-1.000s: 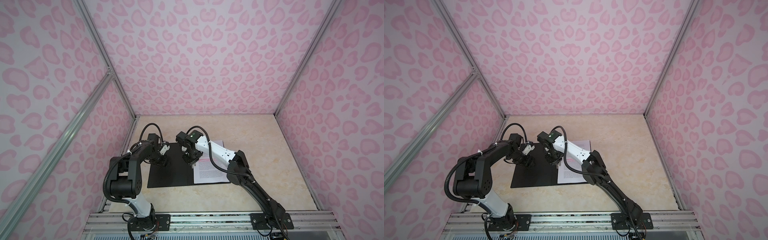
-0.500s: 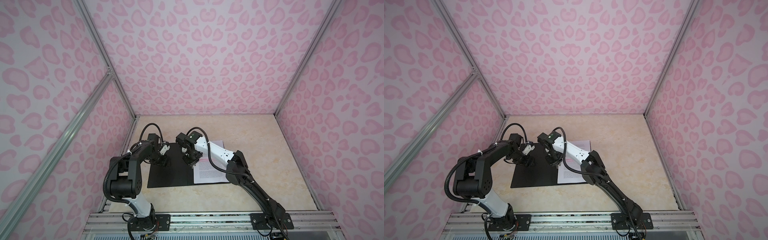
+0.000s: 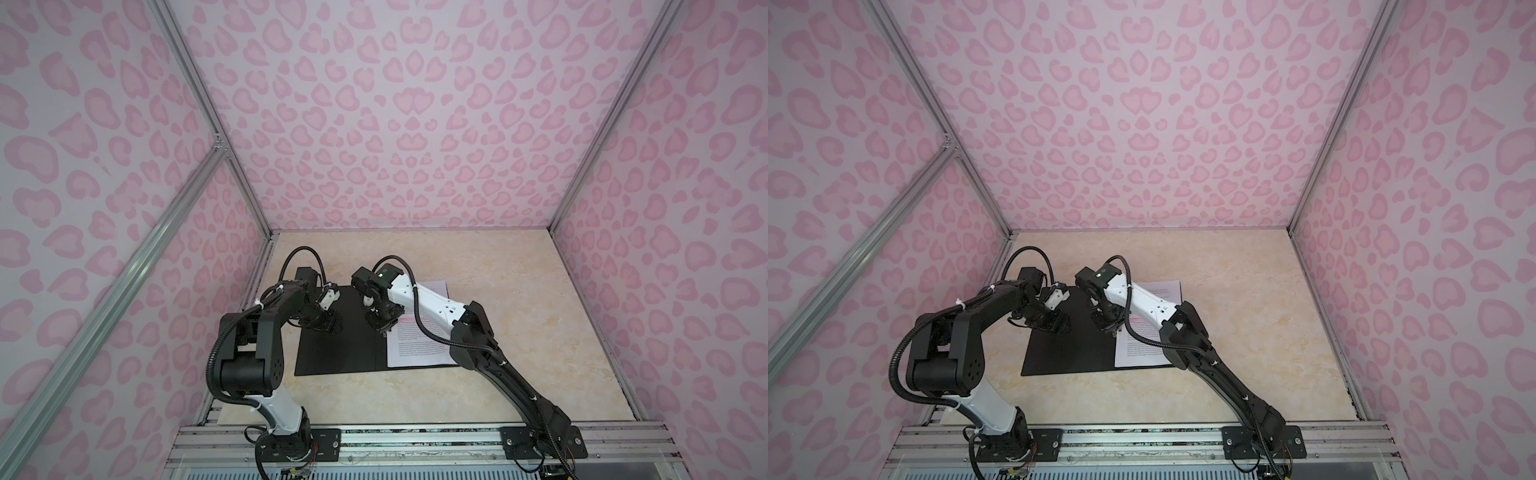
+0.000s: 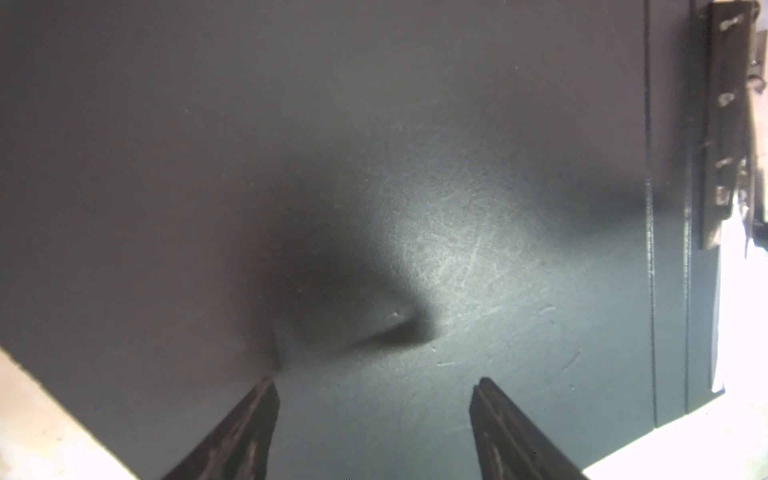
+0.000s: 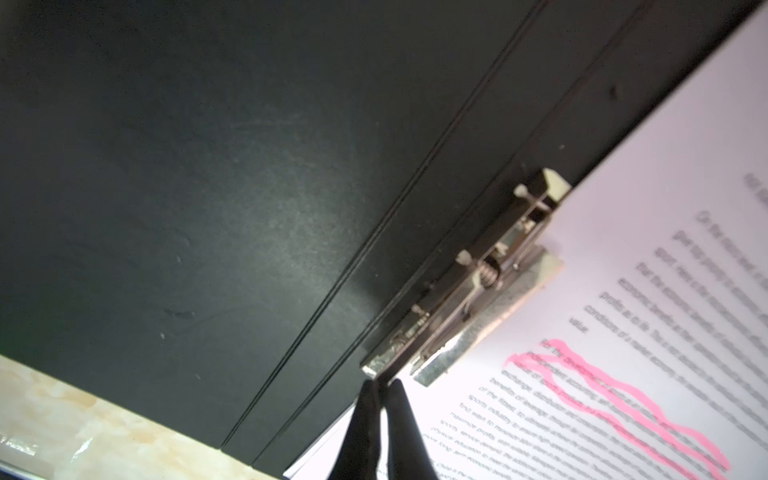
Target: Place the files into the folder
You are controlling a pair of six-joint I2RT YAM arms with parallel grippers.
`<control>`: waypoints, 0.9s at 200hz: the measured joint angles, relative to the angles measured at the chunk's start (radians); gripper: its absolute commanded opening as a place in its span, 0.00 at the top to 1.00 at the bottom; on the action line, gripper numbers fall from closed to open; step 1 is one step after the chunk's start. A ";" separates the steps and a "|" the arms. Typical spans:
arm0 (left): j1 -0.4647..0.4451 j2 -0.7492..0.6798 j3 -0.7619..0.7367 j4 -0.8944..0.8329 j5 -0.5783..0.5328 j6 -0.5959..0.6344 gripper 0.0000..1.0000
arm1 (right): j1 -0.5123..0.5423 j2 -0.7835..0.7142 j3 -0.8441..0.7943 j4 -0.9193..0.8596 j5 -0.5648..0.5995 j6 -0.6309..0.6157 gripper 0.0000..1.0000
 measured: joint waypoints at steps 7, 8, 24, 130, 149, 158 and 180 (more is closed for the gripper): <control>0.000 0.000 0.000 0.000 0.001 0.000 0.23 | 0.000 0.000 0.001 0.000 0.000 0.000 0.91; 0.000 0.001 0.000 0.000 0.002 0.000 0.23 | 0.000 0.000 0.001 0.000 0.000 0.000 0.91; 0.000 0.001 0.000 0.000 0.003 0.000 0.23 | 0.000 0.003 0.002 -0.002 0.000 0.000 0.91; 0.001 0.001 0.000 0.000 0.006 0.000 0.23 | -0.001 0.022 0.002 -0.018 0.022 -0.001 0.93; 0.001 0.001 0.000 0.000 0.006 0.000 0.23 | -0.001 0.023 0.002 -0.017 0.023 -0.002 0.93; 0.001 0.001 0.000 0.000 0.006 0.000 0.23 | -0.001 0.023 0.002 -0.017 0.023 -0.004 0.94; 0.001 0.001 0.000 0.000 0.006 0.000 0.23 | -0.001 0.024 0.002 -0.016 0.022 -0.004 0.94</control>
